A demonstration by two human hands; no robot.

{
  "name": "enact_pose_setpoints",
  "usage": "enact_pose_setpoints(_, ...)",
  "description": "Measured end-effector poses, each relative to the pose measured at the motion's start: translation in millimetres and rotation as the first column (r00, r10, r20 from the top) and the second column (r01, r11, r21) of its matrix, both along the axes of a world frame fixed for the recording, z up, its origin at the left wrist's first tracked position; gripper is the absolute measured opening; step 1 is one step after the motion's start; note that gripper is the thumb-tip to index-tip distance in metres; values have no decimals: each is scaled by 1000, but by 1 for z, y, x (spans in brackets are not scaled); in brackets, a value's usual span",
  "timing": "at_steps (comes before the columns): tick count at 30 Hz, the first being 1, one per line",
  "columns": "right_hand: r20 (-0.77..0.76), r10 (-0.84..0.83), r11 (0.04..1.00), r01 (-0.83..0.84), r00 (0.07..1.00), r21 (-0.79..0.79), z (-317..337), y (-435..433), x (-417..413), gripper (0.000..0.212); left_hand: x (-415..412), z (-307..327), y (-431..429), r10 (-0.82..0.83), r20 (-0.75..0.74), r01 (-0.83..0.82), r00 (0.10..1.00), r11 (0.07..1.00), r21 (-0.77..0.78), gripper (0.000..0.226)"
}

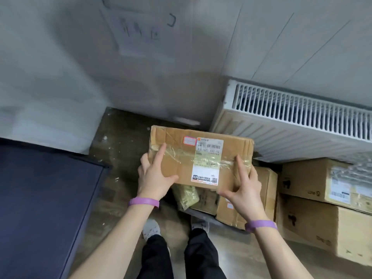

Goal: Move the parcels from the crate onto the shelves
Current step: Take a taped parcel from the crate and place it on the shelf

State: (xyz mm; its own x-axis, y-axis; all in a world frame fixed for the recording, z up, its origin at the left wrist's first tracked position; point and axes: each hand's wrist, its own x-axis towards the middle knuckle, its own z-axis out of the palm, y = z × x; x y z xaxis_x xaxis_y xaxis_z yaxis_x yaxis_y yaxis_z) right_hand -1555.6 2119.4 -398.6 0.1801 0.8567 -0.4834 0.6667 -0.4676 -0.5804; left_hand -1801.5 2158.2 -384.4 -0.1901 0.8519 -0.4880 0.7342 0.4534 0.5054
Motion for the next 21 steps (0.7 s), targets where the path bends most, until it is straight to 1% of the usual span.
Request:
enact_pose_setpoints(3,-27,11,994,-8,1000,108,60,6,-22,122,-25,56,-9,54,47,-60,997,990,124,102)
enact_pose_setpoints(6,-79,56,970,-36,995,239,122,19,-52,123,-53,115,-13,99,84,-118,992,959,259,102)
enact_pose_setpoints(10,-154,146,914,-74,977,399,205,32,-105,120,-103,197,-19,149,80,-169,986,895,414,98)
enact_pose_setpoints(13,-162,229,853,-117,960,508,259,37,-148,119,-148,252,-34,188,80,-202,979,829,522,97)
enact_pose_setpoints(17,-162,362,785,-207,918,583,310,39,-206,120,-201,306,-71,272,78,-261,959,742,618,101)
enact_pose_setpoints(19,-163,438,753,-262,884,603,330,41,-236,118,-223,322,-93,348,95,-324,933,695,642,103)
enact_pose_setpoints(21,-133,527,705,-345,839,619,346,44,-264,116,-239,333,-112,435,133,-409,891,637,654,105)
